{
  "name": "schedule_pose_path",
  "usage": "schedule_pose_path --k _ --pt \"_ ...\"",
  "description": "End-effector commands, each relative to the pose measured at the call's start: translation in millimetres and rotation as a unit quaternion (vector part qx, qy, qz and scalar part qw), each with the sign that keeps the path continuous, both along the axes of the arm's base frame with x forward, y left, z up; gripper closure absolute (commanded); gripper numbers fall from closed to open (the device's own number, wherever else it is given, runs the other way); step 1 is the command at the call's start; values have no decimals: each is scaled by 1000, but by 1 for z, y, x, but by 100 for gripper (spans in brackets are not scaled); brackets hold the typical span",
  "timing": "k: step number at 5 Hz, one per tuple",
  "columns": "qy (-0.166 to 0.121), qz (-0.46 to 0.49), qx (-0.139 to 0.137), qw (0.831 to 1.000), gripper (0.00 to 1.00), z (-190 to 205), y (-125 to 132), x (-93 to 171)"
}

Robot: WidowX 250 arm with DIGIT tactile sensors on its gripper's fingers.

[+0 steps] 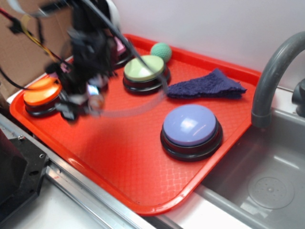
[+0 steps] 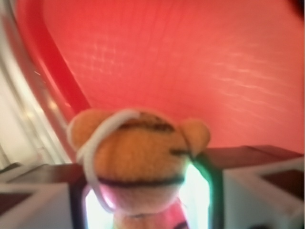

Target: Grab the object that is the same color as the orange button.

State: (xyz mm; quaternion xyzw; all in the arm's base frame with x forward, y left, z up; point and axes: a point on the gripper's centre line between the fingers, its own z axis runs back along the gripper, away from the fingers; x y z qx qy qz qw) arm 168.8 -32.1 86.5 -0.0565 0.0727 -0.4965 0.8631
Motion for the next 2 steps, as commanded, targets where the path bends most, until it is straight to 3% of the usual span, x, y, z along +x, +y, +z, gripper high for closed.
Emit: schedule_pose_path --k 1,2 --pt "-102 105 -59 987 100 104 18 -4" --pt "-93 121 -47 987 100 125 18 -4"
